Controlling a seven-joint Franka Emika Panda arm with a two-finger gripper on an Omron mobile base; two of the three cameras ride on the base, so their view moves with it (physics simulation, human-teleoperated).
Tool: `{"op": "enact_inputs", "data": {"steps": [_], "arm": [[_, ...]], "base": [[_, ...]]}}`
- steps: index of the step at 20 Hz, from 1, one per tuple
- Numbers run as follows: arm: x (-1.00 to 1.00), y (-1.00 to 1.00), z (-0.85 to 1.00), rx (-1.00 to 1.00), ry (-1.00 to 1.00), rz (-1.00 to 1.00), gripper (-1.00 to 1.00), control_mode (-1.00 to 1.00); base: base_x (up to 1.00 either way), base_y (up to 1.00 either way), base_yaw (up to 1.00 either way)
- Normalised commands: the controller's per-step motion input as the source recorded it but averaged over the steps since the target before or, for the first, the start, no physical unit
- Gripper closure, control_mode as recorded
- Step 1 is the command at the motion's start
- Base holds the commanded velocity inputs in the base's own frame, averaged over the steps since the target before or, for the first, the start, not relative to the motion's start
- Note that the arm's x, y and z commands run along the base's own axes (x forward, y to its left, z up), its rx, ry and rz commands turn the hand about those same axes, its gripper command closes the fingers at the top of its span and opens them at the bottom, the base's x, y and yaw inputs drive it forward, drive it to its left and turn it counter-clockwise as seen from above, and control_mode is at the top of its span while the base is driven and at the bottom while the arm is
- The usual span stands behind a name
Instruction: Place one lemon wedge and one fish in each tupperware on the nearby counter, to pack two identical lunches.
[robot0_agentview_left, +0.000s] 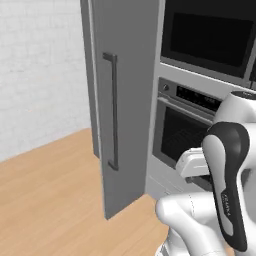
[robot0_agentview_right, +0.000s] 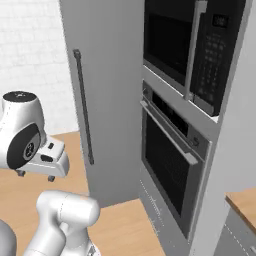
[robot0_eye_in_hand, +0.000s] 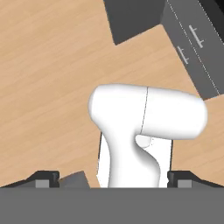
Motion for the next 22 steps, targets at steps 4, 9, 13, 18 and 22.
{"op": "enact_inputs", "data": {"steps": [4, 9, 13, 18, 22], "arm": [[0.00, 0.00, 0.00, 0.00, 0.00, 0.00, -1.00, 1.00], [0.00, 0.00, 0.00, 0.00, 0.00, 0.00, -1.00, 1.00], [0.00, 0.00, 0.00, 0.00, 0.00, 0.00, -1.00, 1.00], [0.00, 0.00, 0.00, 0.00, 0.00, 0.00, -1.00, 1.00], [0.00, 0.00, 0.00, 0.00, 0.00, 0.00, -1.00, 1.00]], "base": [[0.13, 0.87, 0.72], [0.32, 0.81, 0.64], [1.00, 0.17, 0.28], [1.00, 0.01, 0.07], [1.00, 0.11, 0.01]]}}
